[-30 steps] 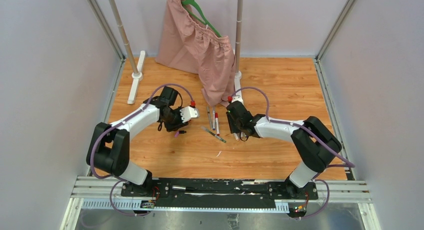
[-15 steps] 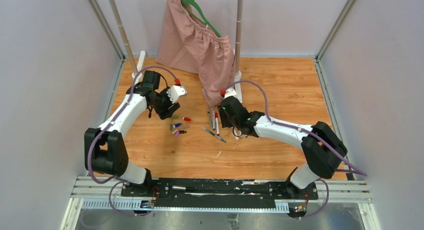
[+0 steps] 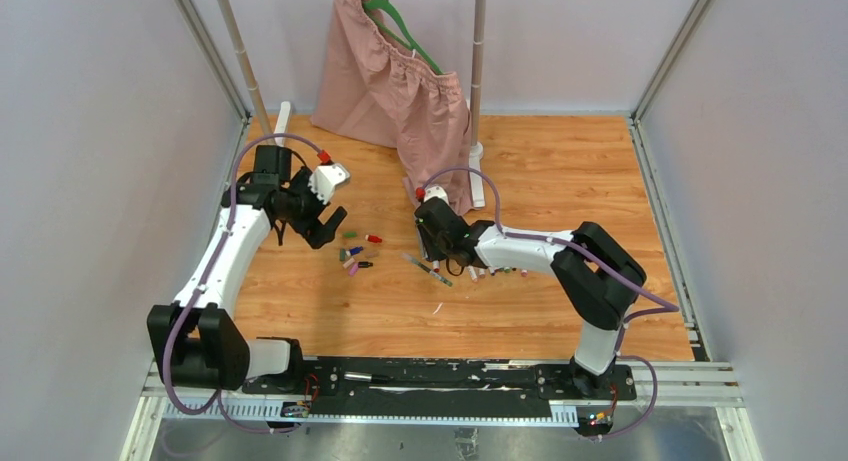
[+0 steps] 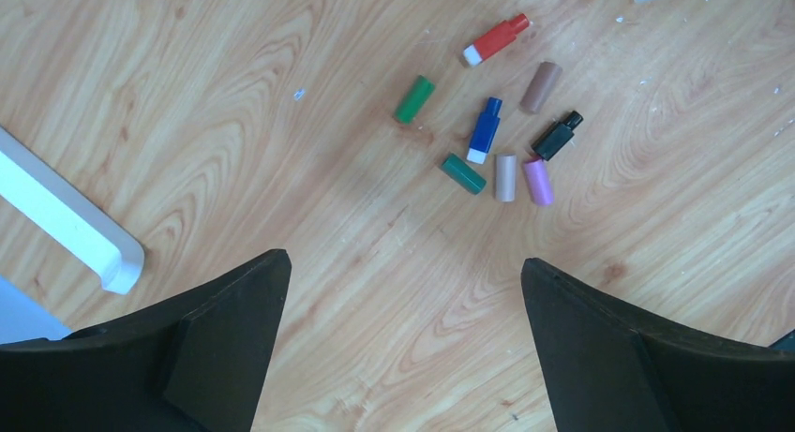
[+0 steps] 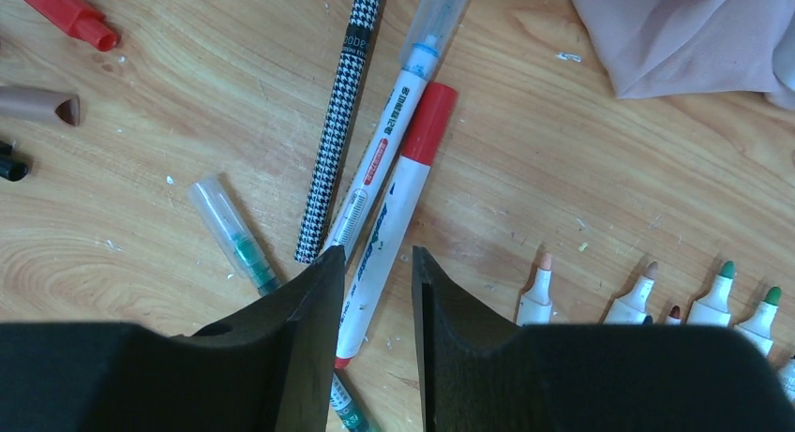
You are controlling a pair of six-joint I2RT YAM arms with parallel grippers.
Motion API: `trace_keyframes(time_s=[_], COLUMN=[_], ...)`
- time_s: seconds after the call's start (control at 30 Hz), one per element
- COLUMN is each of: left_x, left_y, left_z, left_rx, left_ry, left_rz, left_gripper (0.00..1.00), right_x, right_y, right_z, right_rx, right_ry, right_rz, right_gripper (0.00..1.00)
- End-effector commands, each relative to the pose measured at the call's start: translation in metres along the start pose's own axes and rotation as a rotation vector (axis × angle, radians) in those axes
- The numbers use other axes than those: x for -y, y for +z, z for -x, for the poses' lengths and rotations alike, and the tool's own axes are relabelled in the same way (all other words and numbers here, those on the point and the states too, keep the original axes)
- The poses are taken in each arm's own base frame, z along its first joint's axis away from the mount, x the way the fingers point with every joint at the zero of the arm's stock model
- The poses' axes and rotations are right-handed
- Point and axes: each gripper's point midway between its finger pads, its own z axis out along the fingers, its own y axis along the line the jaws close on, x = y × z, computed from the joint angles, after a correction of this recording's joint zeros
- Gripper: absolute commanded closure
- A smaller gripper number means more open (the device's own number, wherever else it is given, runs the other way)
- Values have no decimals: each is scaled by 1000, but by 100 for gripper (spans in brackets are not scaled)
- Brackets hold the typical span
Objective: Open the pen caps
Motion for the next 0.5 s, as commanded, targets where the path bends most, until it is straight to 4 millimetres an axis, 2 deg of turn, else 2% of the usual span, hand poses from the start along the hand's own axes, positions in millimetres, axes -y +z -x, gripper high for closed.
trace_keyframes(time_s=[0.0,0.2,0.47], left_x=[2,-1,-2], left_y=[-9,-16,-24], left_z=[8,13,12], left_rx=[34,51,47], left_ry=[-66,-66,-55], left_rz=[-7,20,47], left_gripper=[0,0,0], right_x=[-2,1,4], right_y=[0,2,13], right_z=[-2,-8,-16], right_rx=[-2,-12,-38], right_ry=[-11,-12,-20], right_rz=[-7,-16,-33], right_gripper=[65,71,73])
